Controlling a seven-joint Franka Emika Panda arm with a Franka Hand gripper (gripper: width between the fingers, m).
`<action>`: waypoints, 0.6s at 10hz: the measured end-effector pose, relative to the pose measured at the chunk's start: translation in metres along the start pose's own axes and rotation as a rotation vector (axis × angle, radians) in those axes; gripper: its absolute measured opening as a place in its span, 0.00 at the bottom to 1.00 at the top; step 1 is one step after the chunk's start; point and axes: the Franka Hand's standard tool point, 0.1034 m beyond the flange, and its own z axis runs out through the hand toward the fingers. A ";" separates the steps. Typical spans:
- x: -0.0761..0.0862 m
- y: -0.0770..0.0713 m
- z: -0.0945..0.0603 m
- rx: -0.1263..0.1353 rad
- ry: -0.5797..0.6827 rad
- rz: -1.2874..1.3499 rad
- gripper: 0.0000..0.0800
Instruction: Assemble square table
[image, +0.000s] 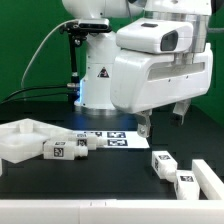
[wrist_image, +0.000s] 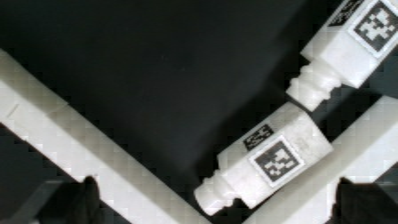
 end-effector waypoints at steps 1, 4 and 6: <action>-0.001 -0.001 0.001 0.004 -0.009 0.006 0.81; -0.002 -0.005 0.005 0.009 -0.008 0.045 0.81; -0.016 -0.027 0.027 0.025 -0.021 0.118 0.81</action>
Offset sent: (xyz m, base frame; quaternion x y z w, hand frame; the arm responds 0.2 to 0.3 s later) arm 0.0000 0.0000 0.0000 0.0000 0.0000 0.0000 1.0000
